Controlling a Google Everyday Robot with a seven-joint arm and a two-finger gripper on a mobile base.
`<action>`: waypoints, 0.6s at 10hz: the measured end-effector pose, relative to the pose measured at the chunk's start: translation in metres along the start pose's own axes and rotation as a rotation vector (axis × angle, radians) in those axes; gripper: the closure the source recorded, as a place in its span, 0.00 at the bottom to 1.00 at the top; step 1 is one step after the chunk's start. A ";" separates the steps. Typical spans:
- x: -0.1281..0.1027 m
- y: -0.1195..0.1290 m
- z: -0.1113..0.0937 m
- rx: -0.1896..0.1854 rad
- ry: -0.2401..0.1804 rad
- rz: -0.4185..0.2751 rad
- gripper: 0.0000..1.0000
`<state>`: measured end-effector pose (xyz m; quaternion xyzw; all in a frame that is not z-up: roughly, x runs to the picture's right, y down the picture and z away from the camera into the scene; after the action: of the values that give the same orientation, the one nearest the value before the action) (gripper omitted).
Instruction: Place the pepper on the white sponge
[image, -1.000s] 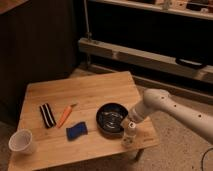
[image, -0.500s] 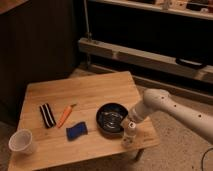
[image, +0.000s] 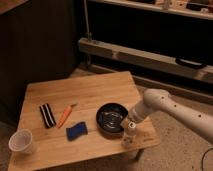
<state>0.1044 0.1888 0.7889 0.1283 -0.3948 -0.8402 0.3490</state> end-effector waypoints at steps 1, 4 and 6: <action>0.000 0.000 0.000 0.000 0.000 0.000 0.83; 0.000 0.000 0.000 0.000 0.000 0.000 0.83; 0.002 0.001 -0.002 -0.014 0.004 -0.009 0.83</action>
<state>0.1041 0.1855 0.7885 0.1292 -0.3878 -0.8443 0.3467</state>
